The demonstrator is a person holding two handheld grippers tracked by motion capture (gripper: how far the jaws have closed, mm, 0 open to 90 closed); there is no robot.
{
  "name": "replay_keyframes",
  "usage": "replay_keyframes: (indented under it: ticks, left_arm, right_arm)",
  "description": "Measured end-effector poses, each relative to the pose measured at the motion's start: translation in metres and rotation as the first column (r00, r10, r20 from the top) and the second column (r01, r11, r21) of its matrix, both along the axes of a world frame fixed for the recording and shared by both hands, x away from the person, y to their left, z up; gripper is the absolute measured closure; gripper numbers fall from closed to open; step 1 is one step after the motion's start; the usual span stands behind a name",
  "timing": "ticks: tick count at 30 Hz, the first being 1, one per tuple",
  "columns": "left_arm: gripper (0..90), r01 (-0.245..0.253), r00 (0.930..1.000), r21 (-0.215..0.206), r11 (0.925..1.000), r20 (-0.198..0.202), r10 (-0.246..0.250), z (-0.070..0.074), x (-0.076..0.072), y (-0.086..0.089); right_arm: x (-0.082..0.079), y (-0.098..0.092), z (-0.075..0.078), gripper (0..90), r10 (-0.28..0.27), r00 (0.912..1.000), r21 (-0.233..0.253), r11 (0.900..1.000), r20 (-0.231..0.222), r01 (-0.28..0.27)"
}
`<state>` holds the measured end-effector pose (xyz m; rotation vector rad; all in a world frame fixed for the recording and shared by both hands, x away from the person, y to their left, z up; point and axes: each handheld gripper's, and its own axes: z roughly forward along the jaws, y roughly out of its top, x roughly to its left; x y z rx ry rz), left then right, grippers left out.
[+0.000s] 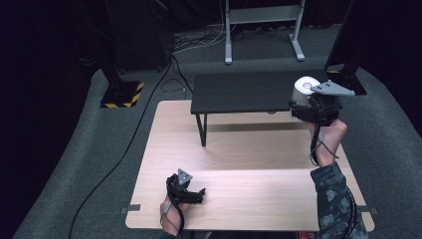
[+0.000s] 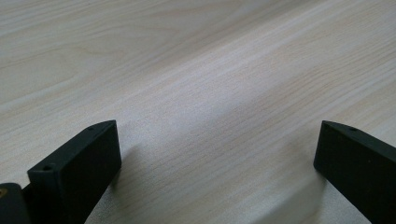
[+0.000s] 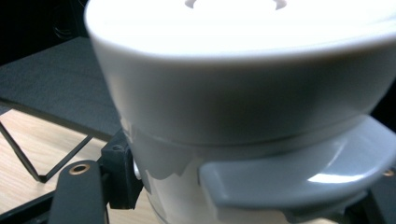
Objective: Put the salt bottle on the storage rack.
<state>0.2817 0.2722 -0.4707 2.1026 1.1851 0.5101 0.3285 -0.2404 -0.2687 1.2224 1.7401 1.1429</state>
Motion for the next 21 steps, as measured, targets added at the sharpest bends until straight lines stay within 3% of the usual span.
replay_keyframes:
  ticks: [10, 21]
  left_arm:
    - [0.0, 0.007, 1.0, -0.001, 1.0, -0.001, -0.007, 0.0, 0.0, 0.001]
    - [0.0, 0.011, 0.9999, -0.004, 0.9999, 0.0, -0.011, 0.0, 0.0, 0.001]
  right_arm:
    - [0.029, -0.003, 0.013, 27.6, -0.003, 0.9997, 0.018, 1.0, -0.023, 0.004]
    - [0.061, 0.0, 0.014, 27.6, 0.001, 0.9983, 0.032, 0.999, -0.058, 0.001]
